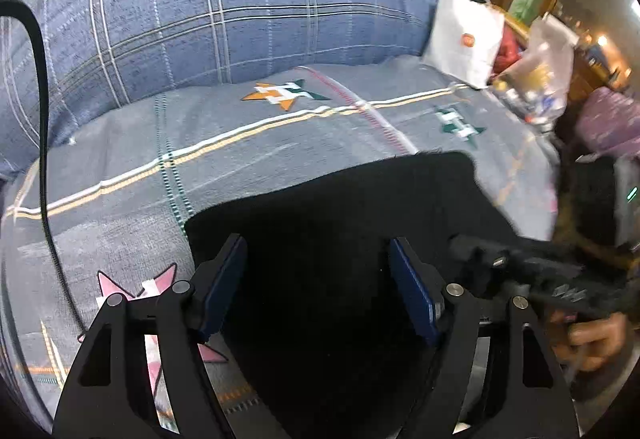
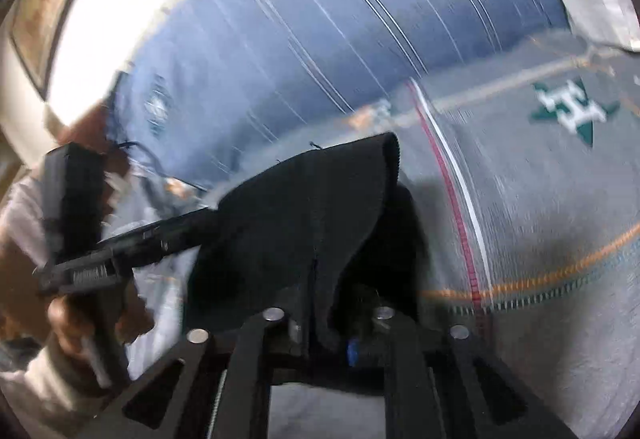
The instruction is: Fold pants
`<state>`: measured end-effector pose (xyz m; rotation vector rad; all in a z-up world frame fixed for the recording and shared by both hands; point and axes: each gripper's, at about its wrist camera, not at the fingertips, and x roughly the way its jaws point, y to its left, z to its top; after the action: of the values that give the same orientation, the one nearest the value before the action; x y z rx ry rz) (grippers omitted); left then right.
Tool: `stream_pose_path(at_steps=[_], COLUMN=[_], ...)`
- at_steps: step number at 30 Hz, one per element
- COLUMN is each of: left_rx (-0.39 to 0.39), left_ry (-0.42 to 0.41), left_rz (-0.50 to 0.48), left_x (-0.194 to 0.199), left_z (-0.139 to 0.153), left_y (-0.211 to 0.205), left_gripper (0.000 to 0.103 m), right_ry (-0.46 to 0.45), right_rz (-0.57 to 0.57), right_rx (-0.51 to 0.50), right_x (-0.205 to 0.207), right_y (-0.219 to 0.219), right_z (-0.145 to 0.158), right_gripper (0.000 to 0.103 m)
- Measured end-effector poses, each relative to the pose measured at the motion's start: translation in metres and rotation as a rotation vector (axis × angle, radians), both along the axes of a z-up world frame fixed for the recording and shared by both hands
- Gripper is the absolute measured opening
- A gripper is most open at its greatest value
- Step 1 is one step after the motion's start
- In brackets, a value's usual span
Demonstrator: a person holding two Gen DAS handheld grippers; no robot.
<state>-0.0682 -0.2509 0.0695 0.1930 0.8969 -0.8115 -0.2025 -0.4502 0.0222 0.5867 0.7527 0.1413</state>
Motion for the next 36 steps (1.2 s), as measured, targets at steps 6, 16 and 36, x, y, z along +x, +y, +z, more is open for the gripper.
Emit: stream_pose_path(at_steps=[6,16,36], left_rx=[-0.053,0.019,-0.010], left_ry=[0.022,-0.003,-0.014], left_rz=[0.048,0.137,0.179], left_x=[0.003,0.011,-0.012], left_z=[0.021,0.005,0.017], left_y=[0.011,-0.002,0.015], left_gripper=[0.073,0.073,0.079], right_ry=[-0.062,-0.092,0.000], right_rz=[-0.120,0.072,0.075], right_rx=[-0.121,-0.287,-0.323], right_x=[-0.017,0.046,0.011], right_y=[-0.008,0.047,0.044], right_z=[0.053,0.049,0.050], right_gripper=[0.030,0.030,0.031])
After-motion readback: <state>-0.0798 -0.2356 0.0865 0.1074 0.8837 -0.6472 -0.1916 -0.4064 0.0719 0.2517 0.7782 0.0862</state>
